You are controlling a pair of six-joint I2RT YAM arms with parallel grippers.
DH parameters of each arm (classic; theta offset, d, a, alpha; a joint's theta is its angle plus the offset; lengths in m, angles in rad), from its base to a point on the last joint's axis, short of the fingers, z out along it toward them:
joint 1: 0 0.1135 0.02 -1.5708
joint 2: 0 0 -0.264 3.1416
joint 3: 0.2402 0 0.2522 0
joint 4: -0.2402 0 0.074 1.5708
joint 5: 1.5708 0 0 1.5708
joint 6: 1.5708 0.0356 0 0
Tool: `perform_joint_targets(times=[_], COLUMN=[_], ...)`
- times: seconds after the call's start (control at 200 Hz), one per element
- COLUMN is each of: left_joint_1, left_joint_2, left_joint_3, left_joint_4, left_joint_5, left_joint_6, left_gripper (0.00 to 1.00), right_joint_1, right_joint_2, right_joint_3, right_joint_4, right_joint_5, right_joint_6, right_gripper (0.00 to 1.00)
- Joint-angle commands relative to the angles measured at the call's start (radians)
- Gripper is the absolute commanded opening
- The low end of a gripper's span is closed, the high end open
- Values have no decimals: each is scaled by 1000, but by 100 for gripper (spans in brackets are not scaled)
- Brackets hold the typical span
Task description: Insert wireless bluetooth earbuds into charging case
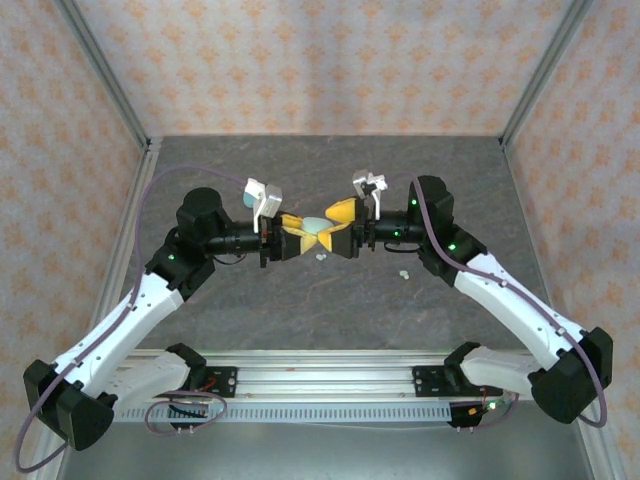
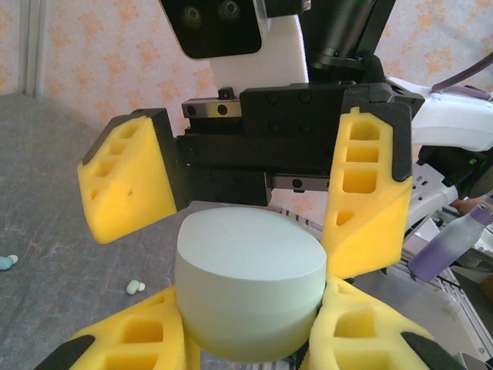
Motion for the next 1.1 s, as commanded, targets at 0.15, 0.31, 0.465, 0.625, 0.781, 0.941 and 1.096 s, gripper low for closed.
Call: perform_joint_targets(times=[0.15,0.31,0.465,0.625,0.781,0.941,1.096], left_joint_1=[-23,-23,-25,-27,-27,-27,-26], left_joint_2=[4,-1,-1,-5,-5,2,3], left_joint_3=[56,63,73,71,68,70,69], left_joint_4=[23,20,20,27,50,52,29], left_joint_5=[9,11,11,9,5,4,-5], left_joint_6=[7,6,2,-4,-22,-20,4], left_gripper=[2,2,2,2,2,2,2], right_joint_1=[-30,-70,-75,-75,-75,-75,-73], right_joint_2=[23,28,43,80,83,71,55], right_joint_3=[64,60,68,70,60,64,96], right_joint_4=[24,53,81,128,144,138,74], right_joint_5=[-11,3,10,-30,-62,-57,-48], right_joint_6=[5,38,68,112,119,101,23], right_gripper=[85,85,85,80,72,56,33])
